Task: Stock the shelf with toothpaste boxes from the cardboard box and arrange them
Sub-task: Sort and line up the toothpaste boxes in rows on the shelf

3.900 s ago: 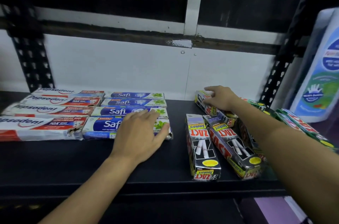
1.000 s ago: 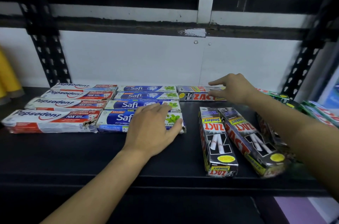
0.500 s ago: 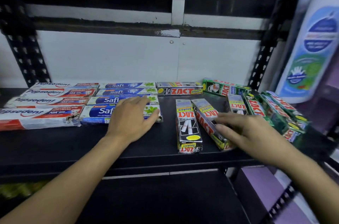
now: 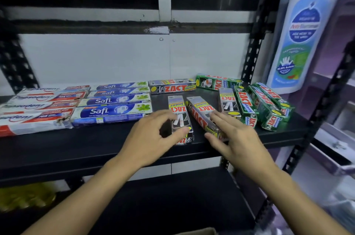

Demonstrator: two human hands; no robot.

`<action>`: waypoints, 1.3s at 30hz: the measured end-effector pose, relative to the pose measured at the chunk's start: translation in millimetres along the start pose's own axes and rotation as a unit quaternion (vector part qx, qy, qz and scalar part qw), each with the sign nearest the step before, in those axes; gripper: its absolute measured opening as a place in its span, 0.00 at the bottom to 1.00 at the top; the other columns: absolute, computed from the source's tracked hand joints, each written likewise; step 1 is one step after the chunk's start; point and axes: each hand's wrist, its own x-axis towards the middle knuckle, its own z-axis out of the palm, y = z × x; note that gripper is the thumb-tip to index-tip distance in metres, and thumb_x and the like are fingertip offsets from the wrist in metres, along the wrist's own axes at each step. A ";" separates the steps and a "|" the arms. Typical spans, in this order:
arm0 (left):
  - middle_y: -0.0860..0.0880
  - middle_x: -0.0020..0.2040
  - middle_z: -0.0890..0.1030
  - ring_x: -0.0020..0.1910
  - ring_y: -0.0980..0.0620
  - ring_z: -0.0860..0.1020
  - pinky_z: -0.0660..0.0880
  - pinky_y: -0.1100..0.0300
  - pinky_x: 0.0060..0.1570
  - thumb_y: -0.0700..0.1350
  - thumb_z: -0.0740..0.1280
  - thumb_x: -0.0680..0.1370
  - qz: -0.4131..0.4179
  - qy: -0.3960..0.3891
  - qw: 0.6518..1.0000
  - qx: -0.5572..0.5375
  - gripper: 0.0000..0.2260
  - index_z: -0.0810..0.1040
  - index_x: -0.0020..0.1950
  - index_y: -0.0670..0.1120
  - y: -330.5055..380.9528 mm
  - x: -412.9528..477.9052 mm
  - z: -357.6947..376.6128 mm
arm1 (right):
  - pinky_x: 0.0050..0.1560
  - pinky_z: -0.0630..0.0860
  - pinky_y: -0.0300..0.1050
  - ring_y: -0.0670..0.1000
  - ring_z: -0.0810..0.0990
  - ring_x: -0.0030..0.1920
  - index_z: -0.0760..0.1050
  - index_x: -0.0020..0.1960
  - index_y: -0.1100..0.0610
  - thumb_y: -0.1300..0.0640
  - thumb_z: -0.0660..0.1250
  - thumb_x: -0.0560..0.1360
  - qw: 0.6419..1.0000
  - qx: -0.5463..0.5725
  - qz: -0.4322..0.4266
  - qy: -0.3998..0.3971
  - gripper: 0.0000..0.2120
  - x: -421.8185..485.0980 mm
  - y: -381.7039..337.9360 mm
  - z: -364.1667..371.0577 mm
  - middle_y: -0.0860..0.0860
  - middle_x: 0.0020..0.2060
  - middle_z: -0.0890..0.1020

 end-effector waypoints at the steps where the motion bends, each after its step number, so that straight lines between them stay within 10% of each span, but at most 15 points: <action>1: 0.65 0.62 0.77 0.60 0.63 0.74 0.74 0.56 0.61 0.73 0.62 0.71 -0.010 0.003 1.000 -0.009 0.26 0.79 0.61 0.58 1.3 -0.4 1.3 | 0.67 0.71 0.42 0.53 0.78 0.65 0.78 0.64 0.60 0.50 0.72 0.74 1.000 0.015 -0.001 0.022 0.22 2.4 0.2 -5.0 0.54 0.63 0.80; 10: 0.59 0.64 0.79 0.58 0.64 0.78 0.76 0.62 0.61 0.60 0.76 0.69 -0.076 -0.039 0.981 -0.172 0.25 0.81 0.63 0.54 7.2 12.2 16.3 | 0.59 0.68 0.25 0.39 0.79 0.55 0.82 0.60 0.57 0.54 0.75 0.72 0.977 0.060 0.059 0.197 0.17 13.3 11.6 -48.4 0.47 0.55 0.83; 18: 0.60 0.60 0.80 0.57 0.65 0.78 0.74 0.66 0.58 0.61 0.75 0.68 -0.075 -0.042 0.982 -0.167 0.22 0.82 0.60 0.55 20.8 24.4 28.8 | 0.66 0.73 0.55 0.58 0.79 0.63 0.79 0.63 0.63 0.53 0.74 0.73 0.990 -0.077 0.045 0.111 0.22 17.6 66.9 -42.0 0.57 0.61 0.81; 28: 0.66 0.58 0.79 0.52 0.65 0.79 0.76 0.64 0.56 0.57 0.70 0.75 -0.029 -0.008 0.996 -0.087 0.12 0.79 0.58 0.62 10.2 34.6 7.0 | 0.61 0.74 0.52 0.57 0.78 0.58 0.81 0.58 0.59 0.50 0.68 0.76 0.983 -0.068 -0.020 0.166 0.15 15.2 12.5 -32.4 0.52 0.58 0.82; 35: 0.54 0.68 0.77 0.66 0.50 0.74 0.67 0.48 0.66 0.65 0.56 0.74 -0.018 0.029 0.981 0.192 0.26 0.78 0.65 0.54 -45.4 53.3 -20.8 | 0.60 0.75 0.50 0.55 0.74 0.60 0.72 0.65 0.53 0.30 0.61 0.72 0.992 -0.048 0.094 -0.065 0.33 31.1 -38.1 -2.0 0.49 0.61 0.77; 39: 0.51 0.64 0.80 0.63 0.48 0.76 0.65 0.46 0.65 0.65 0.55 0.75 -0.024 0.041 0.966 0.253 0.27 0.78 0.64 0.51 -66.4 46.8 -22.9 | 0.50 0.75 0.48 0.58 0.76 0.55 0.70 0.65 0.55 0.38 0.67 0.72 0.979 -0.084 0.118 -0.142 0.29 50.1 -43.0 8.1 0.54 0.55 0.77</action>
